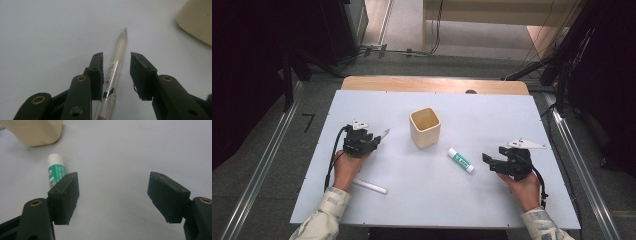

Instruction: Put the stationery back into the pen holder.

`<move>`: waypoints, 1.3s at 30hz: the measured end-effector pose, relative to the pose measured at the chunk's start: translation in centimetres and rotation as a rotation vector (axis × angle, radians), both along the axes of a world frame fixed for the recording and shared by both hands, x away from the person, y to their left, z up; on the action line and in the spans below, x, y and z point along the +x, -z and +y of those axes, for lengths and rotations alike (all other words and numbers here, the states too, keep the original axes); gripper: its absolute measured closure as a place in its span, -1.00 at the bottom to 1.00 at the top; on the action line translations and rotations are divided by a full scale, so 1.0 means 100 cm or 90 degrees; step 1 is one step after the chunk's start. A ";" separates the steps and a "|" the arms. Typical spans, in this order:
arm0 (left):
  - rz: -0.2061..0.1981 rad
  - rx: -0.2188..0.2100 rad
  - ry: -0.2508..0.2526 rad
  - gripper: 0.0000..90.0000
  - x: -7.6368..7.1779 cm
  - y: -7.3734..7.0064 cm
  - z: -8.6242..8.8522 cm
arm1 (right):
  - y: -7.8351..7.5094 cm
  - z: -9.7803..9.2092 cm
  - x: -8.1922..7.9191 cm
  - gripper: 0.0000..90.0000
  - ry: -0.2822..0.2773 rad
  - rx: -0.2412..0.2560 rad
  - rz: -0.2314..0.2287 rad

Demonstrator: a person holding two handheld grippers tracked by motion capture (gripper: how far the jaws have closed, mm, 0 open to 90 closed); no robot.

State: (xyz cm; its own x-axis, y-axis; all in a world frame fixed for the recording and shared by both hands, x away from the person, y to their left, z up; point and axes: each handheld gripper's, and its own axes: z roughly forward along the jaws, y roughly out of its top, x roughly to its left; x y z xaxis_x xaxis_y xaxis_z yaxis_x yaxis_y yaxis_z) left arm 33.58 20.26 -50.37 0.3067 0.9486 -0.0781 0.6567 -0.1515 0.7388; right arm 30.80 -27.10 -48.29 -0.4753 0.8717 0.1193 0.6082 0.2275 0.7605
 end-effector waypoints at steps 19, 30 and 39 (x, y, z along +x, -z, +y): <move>0.030 0.018 0.012 0.65 0.004 0.006 0.001 | 0.000 -0.001 0.000 -0.47 -0.002 0.002 0.002; 0.030 0.034 0.014 0.78 0.003 0.007 -0.002 | 0.000 -0.002 0.000 -0.47 -0.001 0.003 -0.001; 0.030 0.031 0.012 0.79 0.003 0.007 -0.001 | -0.001 -0.003 -0.001 -0.47 0.002 0.004 0.002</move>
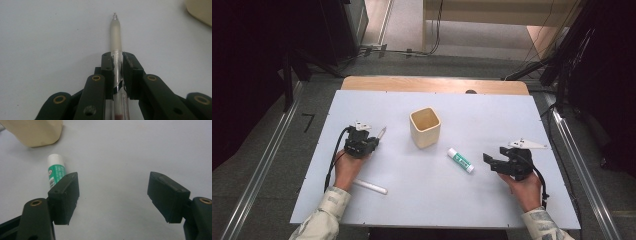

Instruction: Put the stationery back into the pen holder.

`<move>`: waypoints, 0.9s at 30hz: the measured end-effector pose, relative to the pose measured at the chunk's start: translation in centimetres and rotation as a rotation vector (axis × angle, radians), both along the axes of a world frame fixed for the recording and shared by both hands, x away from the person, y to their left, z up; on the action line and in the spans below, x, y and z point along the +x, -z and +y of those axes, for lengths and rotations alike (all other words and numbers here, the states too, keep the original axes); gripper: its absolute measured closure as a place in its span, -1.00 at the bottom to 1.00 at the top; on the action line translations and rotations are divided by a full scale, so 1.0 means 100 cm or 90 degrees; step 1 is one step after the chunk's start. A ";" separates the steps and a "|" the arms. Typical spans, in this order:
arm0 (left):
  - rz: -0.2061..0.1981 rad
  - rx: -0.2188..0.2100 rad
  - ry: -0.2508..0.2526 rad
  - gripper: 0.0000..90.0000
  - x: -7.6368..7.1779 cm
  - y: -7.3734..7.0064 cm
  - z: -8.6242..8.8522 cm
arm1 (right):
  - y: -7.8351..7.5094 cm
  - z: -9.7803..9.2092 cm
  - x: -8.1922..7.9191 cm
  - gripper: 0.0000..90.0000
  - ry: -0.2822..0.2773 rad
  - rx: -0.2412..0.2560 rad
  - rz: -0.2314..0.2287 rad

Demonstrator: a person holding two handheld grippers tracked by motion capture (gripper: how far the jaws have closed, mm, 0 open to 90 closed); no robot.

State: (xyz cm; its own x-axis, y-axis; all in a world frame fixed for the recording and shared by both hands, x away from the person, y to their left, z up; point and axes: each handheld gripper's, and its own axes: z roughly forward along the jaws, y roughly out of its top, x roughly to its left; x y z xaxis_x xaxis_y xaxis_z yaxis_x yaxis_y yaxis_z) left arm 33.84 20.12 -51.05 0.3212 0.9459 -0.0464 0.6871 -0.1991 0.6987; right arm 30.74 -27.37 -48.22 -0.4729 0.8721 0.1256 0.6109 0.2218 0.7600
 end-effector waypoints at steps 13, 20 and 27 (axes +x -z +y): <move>-0.052 -0.039 0.012 0.79 -0.009 -0.020 -0.004 | 0.000 0.000 0.000 -0.47 -0.001 0.001 0.001; -0.087 -0.052 0.042 0.79 -0.017 -0.038 -0.019 | 0.000 0.000 0.000 -0.47 0.000 0.003 -0.001; -0.114 -0.055 0.065 0.79 -0.021 -0.052 -0.034 | 0.000 -0.001 0.000 -0.47 -0.001 0.003 -0.001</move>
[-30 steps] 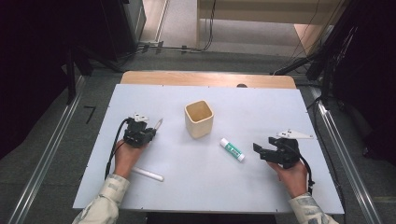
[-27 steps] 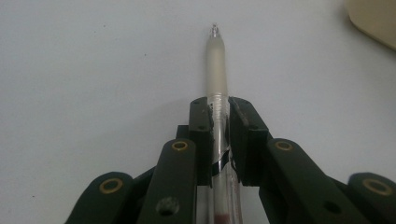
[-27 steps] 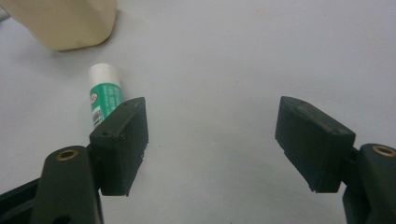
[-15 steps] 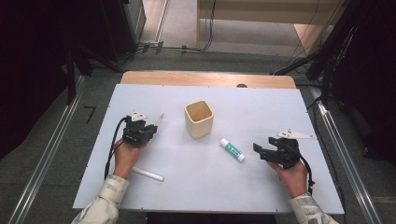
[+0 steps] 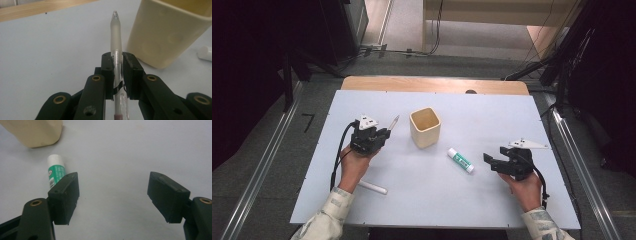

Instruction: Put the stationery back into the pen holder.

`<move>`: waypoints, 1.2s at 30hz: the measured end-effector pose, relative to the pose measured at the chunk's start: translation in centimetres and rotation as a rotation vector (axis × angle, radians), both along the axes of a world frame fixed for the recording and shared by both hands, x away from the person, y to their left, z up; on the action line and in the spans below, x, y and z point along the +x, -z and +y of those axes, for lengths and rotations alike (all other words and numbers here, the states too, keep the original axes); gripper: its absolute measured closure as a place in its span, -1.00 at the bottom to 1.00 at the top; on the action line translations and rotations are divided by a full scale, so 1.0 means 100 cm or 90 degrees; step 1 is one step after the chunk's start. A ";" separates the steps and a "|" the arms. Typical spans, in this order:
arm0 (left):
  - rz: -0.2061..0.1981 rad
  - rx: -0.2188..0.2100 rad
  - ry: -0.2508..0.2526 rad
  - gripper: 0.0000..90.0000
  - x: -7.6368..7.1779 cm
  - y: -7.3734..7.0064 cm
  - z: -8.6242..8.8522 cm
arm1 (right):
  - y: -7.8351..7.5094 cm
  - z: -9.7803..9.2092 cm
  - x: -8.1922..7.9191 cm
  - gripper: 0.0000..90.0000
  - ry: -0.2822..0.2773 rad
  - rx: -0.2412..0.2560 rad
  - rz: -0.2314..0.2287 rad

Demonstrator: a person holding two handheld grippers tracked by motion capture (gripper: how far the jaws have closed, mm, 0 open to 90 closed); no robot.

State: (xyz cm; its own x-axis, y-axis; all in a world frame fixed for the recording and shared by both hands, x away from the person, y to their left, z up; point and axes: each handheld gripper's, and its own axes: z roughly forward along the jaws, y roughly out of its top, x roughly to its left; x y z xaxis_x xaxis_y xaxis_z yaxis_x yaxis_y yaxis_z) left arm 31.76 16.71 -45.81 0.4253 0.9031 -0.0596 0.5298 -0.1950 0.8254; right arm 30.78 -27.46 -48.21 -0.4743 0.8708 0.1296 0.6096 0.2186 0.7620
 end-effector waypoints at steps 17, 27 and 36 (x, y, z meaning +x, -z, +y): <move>-0.022 -0.012 0.025 0.79 0.002 -0.019 -0.018 | 0.000 0.000 0.001 -0.47 0.001 0.003 0.003; -0.031 -0.008 0.037 0.79 0.005 -0.027 -0.028 | 0.000 0.002 0.001 -0.47 -0.005 0.005 0.004; -0.025 -0.007 0.054 0.79 0.014 -0.034 -0.043 | -0.001 0.002 0.001 -0.47 -0.006 0.006 0.003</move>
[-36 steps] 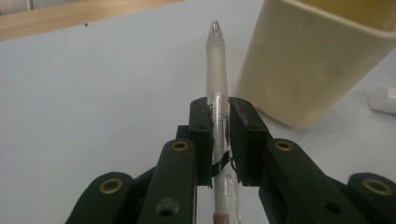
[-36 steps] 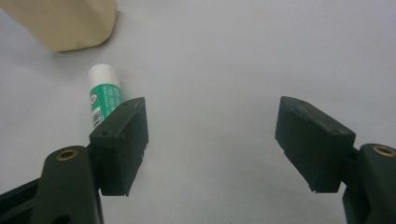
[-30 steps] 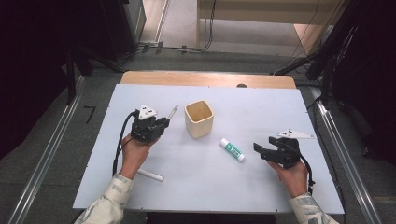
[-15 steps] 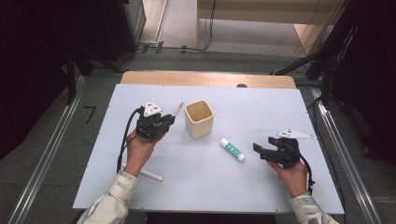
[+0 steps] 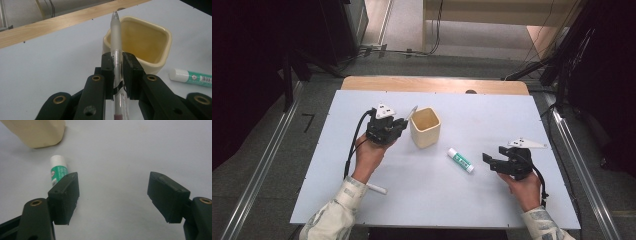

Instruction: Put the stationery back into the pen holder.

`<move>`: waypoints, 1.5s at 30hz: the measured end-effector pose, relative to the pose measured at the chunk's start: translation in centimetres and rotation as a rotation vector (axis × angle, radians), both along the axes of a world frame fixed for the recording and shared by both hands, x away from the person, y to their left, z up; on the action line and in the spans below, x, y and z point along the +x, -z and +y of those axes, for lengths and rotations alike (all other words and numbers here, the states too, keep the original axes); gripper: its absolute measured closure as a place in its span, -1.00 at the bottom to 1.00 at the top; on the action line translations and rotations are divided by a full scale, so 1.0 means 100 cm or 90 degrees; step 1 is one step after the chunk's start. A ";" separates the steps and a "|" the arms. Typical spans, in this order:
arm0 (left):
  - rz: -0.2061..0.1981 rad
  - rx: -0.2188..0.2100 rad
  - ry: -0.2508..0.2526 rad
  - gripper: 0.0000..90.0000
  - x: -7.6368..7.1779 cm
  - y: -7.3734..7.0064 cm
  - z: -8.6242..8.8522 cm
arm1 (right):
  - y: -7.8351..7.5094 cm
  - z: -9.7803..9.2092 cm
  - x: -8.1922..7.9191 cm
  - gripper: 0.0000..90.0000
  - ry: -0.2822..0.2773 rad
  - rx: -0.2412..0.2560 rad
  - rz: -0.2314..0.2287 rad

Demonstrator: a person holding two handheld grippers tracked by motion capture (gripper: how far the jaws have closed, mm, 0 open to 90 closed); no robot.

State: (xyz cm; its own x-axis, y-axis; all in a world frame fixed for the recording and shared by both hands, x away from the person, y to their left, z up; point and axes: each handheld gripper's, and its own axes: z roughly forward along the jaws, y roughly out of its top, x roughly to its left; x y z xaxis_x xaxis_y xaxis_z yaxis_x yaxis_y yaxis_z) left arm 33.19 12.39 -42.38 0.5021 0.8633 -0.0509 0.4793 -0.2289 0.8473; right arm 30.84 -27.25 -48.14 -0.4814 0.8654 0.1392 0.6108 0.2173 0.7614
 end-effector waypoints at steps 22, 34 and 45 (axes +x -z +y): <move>0.015 0.006 0.020 0.79 0.021 -0.011 -0.030 | -0.002 0.000 0.001 -0.47 -0.006 0.003 -0.003; 0.024 0.004 0.030 0.79 0.035 -0.017 -0.043 | -0.002 0.000 0.001 -0.47 -0.009 0.006 -0.004; 0.027 -0.002 0.035 0.79 0.048 -0.023 -0.052 | -0.002 0.000 0.001 -0.47 -0.011 0.006 -0.002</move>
